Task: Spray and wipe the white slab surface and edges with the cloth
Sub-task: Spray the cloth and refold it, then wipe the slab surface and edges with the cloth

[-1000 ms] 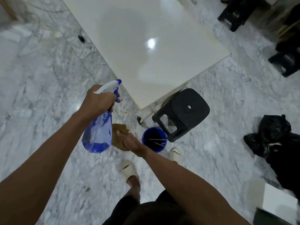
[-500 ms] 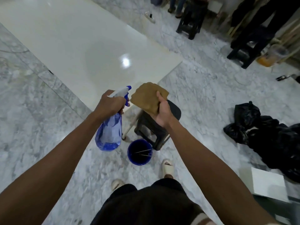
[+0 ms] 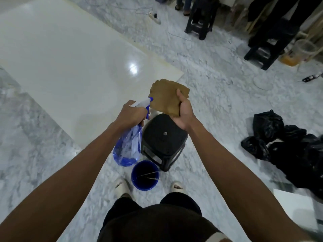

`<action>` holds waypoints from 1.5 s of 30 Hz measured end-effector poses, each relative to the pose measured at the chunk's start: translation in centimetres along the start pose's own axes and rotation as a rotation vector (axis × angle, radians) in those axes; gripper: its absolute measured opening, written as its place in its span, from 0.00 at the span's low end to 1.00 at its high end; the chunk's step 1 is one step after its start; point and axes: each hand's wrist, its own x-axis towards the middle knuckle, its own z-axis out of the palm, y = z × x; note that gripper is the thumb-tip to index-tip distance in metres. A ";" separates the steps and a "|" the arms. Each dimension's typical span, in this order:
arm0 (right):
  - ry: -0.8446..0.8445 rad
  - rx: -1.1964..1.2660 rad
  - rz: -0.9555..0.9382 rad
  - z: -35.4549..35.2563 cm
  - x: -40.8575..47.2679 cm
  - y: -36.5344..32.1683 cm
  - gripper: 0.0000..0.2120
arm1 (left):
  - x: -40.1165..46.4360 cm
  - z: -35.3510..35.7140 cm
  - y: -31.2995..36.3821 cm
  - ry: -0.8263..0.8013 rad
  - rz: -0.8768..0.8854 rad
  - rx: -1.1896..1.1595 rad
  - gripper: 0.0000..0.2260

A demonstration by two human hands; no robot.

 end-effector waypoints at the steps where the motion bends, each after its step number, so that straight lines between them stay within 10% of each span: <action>1: 0.010 0.006 -0.015 0.1 0.8 -0.1 0.24 | 1.0 0.1 0.2 -0.003 -0.006 0.000 0.13; 15: 0.346 0.142 -0.127 1.3 7.4 2.0 0.21 | 11.1 -1.5 3.1 -0.190 0.032 0.115 0.20; 30: 0.584 -1.240 -0.485 -9.4 36.0 -3.6 0.24 | 24.0 2.9 7.1 -0.106 0.148 0.071 0.08; 45: 0.536 -1.627 -0.526 -7.9 36.7 0.1 0.25 | 26.6 3.4 4.2 -0.182 0.132 0.169 0.09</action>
